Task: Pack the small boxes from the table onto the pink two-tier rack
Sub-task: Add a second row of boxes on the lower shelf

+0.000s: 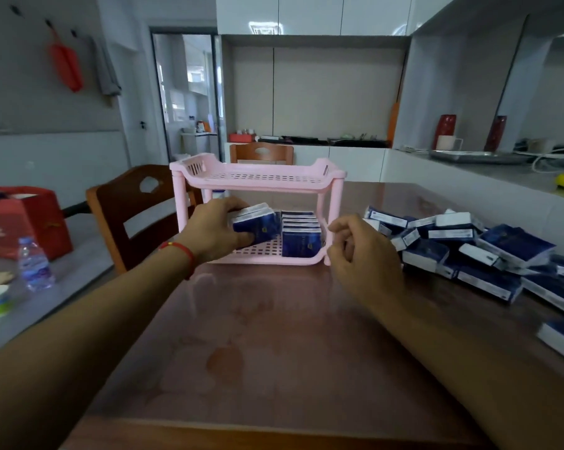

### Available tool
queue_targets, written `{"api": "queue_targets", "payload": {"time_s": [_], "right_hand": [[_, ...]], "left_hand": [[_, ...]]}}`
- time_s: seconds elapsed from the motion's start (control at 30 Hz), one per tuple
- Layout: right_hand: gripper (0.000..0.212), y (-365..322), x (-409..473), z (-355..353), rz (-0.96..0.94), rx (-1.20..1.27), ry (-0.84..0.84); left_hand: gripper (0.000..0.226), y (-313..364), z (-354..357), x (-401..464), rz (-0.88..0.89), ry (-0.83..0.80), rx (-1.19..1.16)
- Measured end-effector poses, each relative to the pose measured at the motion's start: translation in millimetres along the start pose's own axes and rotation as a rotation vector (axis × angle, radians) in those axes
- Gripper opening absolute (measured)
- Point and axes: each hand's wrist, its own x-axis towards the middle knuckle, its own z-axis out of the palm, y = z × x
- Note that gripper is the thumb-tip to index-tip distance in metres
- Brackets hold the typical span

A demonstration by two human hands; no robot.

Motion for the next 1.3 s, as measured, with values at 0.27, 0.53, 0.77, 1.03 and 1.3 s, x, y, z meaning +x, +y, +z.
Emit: {"api": "queue_targets", "payload": {"time_s": [0.27,0.53,0.77,1.03,1.3], "right_hand": [[0.014,22.1,1.3,5.1,0.052,0.048,-0.059],[0.014,24.4,5.1,9.1,0.055,0.092,-0.055],[0.012,26.4,5.3,11.0,0.068,0.108,-0.072],[0.012,25.8,5.3,12.7,0.088,0.106,-0.091],[0.011,23.6,4.7,13.5,0.097,0.110,-0.096]], "left_hand": [[0.055,-19.2,25.2,48.8,-0.104,-0.038,0.099],[0.074,-40.0,43.0,60.8,-0.131,-0.107,-0.016],[0.082,-32.9,48.1,60.5,-0.141,-0.056,0.040],[0.071,-22.2,53.5,61.1,-0.174,-0.125,-0.030],[0.067,-19.6,52.9,58.5,-0.157,-0.107,-0.058]]}}
